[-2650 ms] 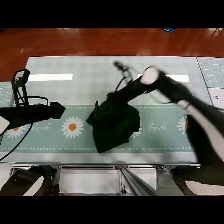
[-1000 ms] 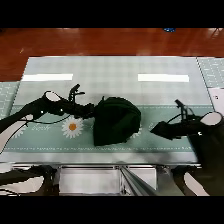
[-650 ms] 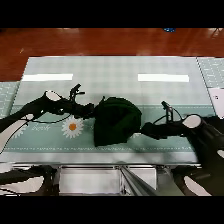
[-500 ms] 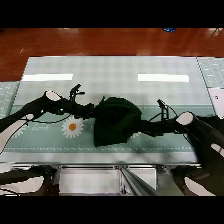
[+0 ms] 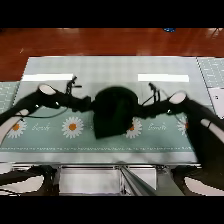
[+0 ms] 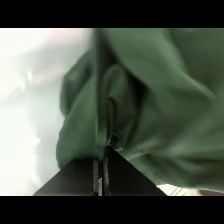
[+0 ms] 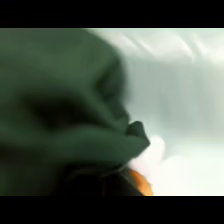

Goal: Fold the shirts.

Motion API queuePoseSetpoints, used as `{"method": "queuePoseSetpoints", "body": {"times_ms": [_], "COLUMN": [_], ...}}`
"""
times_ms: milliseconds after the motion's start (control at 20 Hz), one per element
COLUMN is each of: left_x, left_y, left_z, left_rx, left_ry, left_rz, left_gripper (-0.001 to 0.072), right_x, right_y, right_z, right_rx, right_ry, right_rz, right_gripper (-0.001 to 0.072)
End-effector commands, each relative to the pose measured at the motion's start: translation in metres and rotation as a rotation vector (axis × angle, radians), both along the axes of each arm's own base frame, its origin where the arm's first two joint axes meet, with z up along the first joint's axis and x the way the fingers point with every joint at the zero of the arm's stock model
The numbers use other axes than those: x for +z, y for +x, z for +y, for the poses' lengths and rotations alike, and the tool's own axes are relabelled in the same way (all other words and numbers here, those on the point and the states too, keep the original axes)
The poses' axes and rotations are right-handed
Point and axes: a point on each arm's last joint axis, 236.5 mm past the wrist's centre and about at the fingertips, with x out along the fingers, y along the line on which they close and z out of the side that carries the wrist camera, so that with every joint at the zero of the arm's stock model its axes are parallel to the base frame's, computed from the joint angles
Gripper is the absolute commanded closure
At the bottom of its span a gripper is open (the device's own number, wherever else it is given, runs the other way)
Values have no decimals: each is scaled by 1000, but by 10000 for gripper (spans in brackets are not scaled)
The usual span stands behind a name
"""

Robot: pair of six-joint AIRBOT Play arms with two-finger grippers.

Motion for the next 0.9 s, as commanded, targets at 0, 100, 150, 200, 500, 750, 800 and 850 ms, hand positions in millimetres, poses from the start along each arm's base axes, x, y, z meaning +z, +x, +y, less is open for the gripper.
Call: {"method": "queuePoseSetpoints", "body": {"times_ms": [0, 100, 150, 200, 500, 750, 800, 850], "left_x": [88, 174, 219, 266, 476, 518, 508, 500], "left_y": [56, 92, 102, 106, 29, -69, -84, -94], "left_z": [33, 68, 84, 99, 132, 138, 147, 160], "left_rx": [91, 199, 239, 272, 268, 260, 272, 314], "left_ry": [-55, -74, -79, -82, -9, 239, 346, 426], "left_rz": [-178, -364, -460, -559, -1042, -1209, -1196, -1169], "left_gripper": [688, 688, 688, 688, 688, 688, 688, 688], "right_x": [95, 191, 245, 293, 506, 559, 561, 558], "right_y": [59, 98, 109, 111, 26, -82, -100, -115], "right_z": [-43, -87, -104, -117, -138, -164, -172, -181], "right_rx": [24, -50, -85, -104, -173, -288, -318, -355], "right_ry": [-81, -155, -178, -197, -301, -459, -495, -528], "right_rz": [-216, -423, -533, -631, -1139, -1322, -1332, -1322], "right_gripper": [693, 693, 693, 693, 693, 693, 692, 693]}}
